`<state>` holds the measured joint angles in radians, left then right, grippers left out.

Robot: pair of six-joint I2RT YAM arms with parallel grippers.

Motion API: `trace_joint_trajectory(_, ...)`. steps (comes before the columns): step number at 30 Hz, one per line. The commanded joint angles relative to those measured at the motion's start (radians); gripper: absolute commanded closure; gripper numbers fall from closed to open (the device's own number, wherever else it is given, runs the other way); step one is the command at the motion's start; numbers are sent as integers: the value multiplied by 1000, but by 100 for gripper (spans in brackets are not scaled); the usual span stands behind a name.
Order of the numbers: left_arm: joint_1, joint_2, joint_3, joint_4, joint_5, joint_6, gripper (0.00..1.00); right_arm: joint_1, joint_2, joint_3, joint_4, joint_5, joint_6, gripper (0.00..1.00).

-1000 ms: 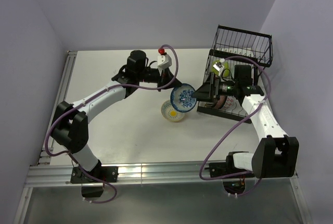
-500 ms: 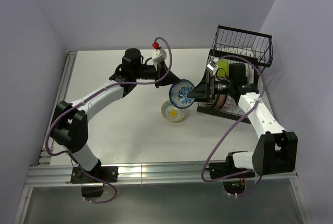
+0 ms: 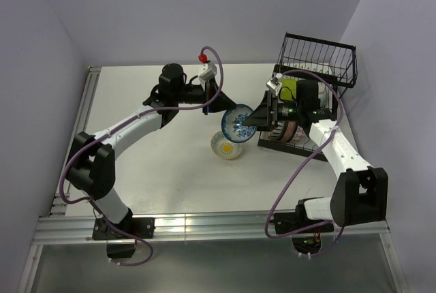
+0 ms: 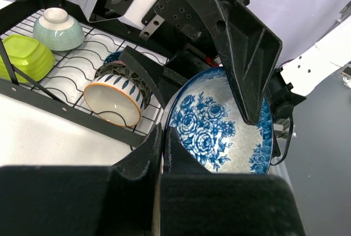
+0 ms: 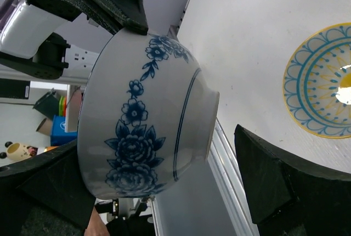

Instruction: Load the bowls into the dish rack

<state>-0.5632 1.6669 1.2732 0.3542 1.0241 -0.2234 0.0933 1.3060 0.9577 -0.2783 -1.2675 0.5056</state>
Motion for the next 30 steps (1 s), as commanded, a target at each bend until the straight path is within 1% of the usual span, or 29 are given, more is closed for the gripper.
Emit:
trace_joint_trajectory(1, 2, -36, 8, 72, 33, -25, 100, 22, 13, 52, 54, -29, 21, 1)
trace_joint_trajectory(4, 2, -36, 14, 59, 31, -16, 100, 32, 16, 64, 44, -36, -1, 5)
trace_joint_trajectory(7, 2, -36, 12, 48, 28, -5, 100, 36, 15, 62, 42, -38, -7, 17)
trace_joint_trajectory(8, 2, -36, 14, 43, 27, -4, 100, 36, 15, 65, 28, -38, -13, 24)
trace_joint_trajectory(10, 2, -36, 14, 37, 25, 1, 100, 34, 10, 69, 13, -38, -33, 32)
trace_joint_trajectory(11, 2, -36, 14, 25, 21, 10, 100, 34, 10, 75, -4, -38, -50, 37)
trace_joint_trajectory(12, 2, -36, 14, 19, 21, 13, 100, 34, 6, 76, -12, -38, -55, 40)
trace_joint_trajectory(14, 2, -38, 14, 5, 16, 24, 100, 34, 1, 78, -24, -39, -61, 51)
trace_joint_trajectory(15, 2, -38, 14, 2, 16, 25, 100, 34, -2, 76, -25, -39, -65, 57)
trace_joint_trajectory(16, 3, -38, 14, -3, 16, 32, 100, 33, -5, 76, -30, -41, -70, 67)
trace_joint_trajectory(17, 3, -39, 15, -9, 17, 35, 100, 33, -5, 79, -39, -41, -81, 95)
trace_joint_trajectory(18, 3, -41, 15, -15, 18, 36, 100, 29, -7, 84, -53, -41, -91, 100)
trace_joint_trajectory(21, 3, -42, 25, -61, 16, 59, 98, 22, -13, 101, -113, -38, -133, 100)
trace_joint_trajectory(22, 3, -41, 29, -73, 16, 68, 88, 11, -19, 101, -127, -35, -137, 100)
trace_joint_trajectory(25, 3, -42, 38, -124, 7, 94, 64, -15, -43, 92, -131, -26, -136, 100)
trace_joint_trajectory(27, 2, -48, 40, -139, -1, 99, 56, -29, -62, 84, -137, -24, -137, 100)
trace_joint_trajectory(28, 3, -50, 38, -146, -7, 105, 50, -46, -66, 79, -150, -26, -145, 100)
trace_joint_trajectory(29, 3, -56, 34, -146, -12, 105, 47, -55, -76, 78, -159, -24, -151, 100)
trace_joint_trajectory(30, 3, -61, 31, -144, -18, 104, 39, -63, -82, 75, -168, -23, -159, 100)
